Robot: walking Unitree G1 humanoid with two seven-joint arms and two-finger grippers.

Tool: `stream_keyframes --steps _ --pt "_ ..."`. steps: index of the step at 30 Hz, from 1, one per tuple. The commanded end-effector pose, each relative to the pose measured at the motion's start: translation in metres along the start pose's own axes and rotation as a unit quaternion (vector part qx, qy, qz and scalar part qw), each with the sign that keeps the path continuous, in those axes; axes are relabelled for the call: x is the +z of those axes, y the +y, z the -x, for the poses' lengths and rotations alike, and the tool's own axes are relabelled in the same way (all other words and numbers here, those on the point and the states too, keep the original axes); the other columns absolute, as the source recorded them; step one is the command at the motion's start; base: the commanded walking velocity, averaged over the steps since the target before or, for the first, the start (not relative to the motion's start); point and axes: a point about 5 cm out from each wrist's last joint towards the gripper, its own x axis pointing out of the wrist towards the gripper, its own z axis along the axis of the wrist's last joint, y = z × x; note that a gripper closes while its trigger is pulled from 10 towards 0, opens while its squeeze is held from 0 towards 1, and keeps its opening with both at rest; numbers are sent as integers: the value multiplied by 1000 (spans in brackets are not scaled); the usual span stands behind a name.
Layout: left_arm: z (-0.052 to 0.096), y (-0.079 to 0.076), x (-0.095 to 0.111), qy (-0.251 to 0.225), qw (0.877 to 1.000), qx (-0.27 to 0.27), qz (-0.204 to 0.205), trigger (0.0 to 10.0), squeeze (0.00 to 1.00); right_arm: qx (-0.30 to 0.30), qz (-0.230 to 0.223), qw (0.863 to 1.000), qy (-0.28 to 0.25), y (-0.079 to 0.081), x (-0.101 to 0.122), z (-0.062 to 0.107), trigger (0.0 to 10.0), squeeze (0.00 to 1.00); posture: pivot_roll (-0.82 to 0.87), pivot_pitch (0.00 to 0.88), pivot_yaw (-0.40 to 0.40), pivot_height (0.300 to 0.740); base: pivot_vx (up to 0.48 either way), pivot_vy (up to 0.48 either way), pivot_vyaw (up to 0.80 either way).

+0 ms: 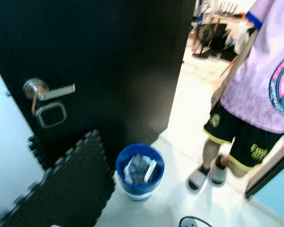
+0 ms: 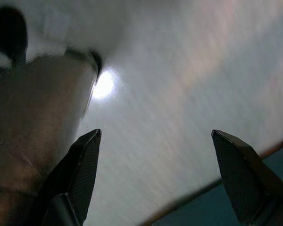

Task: Clean up the room

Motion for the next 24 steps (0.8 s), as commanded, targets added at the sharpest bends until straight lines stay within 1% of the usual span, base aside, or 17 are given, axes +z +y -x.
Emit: stream_keyframes --steps 1,5,7,11,12,17,18,19,20,24 --pt "0 -2 2 -3 1000 -2 -9 10000 0 -3 6 1000 10 -4 -8 0 10000 0 95 3 -77 740 -480 0 0" --pt "0 -3 3 -3 1000 -5 -9 10000 0 -6 9 1000 16 -7 -13 1 10000 0 95 3 -77 740 -480 0 0" --pt "0 -4 3 -4 1000 -6 -9 10000 0 -4 11 1000 14 -1 -9 0 10000 0 89 4 -75 740 -480 0 0" --pt "0 -4 3 -4 1000 -8 -9 10000 0 -2 11 1000 13 6 -5 -1 10000 0 89 4 -75 740 -480 0 0" --pt "0 -4 3 -4 1000 -8 -9 10000 0 0 15 1000 15 7 -3 -1 10000 0 79 5 -77 740 -480 0 -656" --pt "-1 -5 4 -5 1000 -10 -8 10000 0 -2 16 1000 15 6 -1 -1 10000 0 77 6 -78 740 -480 0 -741" --pt "-1 -5 5 -6 1000 -12 -5 10000 0 -12 16 1000 21 -6 -9 1 10000 0 76 8 -78 740 -277 0 -763" --pt "-1 -5 5 -6 1000 -12 -5 10000 0 -12 16 1000 21 -6 -9 1 10000 0 76 8 -78 740 -277 0 -763" --pt "-1 -5 5 -8 1000 -14 -3 10000 0 -19 17 999 27 -15 -17 2 10000 0 75 8 -78 740 0 0 -763" --pt "-1 -6 6 -13 1000 -18 -14 10000 0 -24 19 999 31 -19 -20 2 10000 0 73 9 -79 740 0 0 -761"
